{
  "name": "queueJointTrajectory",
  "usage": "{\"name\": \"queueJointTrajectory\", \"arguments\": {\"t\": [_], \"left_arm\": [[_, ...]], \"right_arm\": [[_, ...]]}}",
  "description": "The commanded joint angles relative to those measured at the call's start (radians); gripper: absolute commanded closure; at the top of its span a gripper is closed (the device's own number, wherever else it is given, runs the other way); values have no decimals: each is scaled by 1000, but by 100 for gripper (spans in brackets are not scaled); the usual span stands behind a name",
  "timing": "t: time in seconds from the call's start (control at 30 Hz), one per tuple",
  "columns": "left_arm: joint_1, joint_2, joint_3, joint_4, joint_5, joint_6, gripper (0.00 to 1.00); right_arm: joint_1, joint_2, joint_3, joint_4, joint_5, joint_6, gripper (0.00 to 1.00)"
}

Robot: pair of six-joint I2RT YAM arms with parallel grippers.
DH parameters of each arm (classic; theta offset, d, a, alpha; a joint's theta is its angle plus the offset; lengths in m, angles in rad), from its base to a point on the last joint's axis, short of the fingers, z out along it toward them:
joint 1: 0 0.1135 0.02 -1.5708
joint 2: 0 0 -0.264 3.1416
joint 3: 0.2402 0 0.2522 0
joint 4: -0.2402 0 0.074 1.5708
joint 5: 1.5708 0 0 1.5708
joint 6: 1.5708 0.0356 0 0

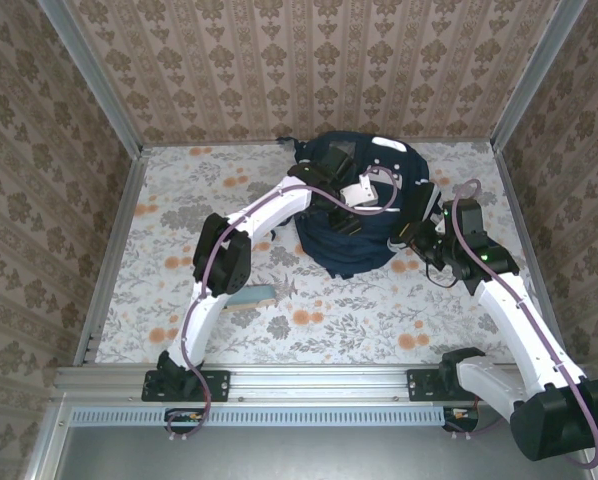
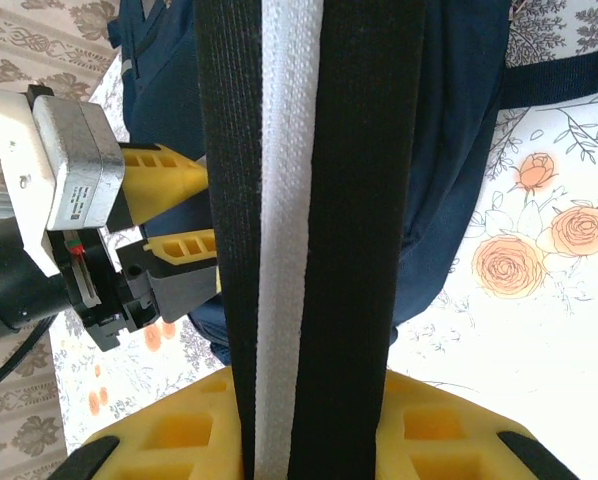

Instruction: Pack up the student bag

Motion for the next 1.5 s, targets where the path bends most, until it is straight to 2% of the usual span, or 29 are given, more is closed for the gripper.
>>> {"name": "queueJointTrajectory", "arguments": {"t": [0.0, 0.07, 0.13, 0.27, 0.47, 0.73, 1.03, 1.23, 1.47], "left_arm": [[8, 6, -7, 30, -49, 71, 39], [2, -10, -22, 36, -52, 111, 34], [-3, -15, -27, 41, -60, 153, 33], [-8, 0, -2, 40, -106, 202, 46], [-14, -23, -4, 49, -123, 225, 74], [-8, -202, -177, 275, -93, 126, 90], [-9, -389, -323, 549, -186, -67, 93], [-44, -429, -303, 571, -278, -167, 94], [-91, -472, -306, 556, -285, -179, 94]], "right_arm": [[-7, -26, -5, -6, -16, 18, 78], [-6, -26, -7, -7, -18, 21, 78], [-6, -25, -7, -7, -20, 26, 78], [-5, -23, 4, -7, -30, 25, 78], [-5, -27, 0, -21, -30, 25, 78], [-5, -40, 6, -87, -11, -14, 78], [-5, -113, -11, -102, -33, -29, 79], [8, -66, -50, 27, -203, 20, 79], [29, -4, -91, 213, -254, 125, 79]]}}
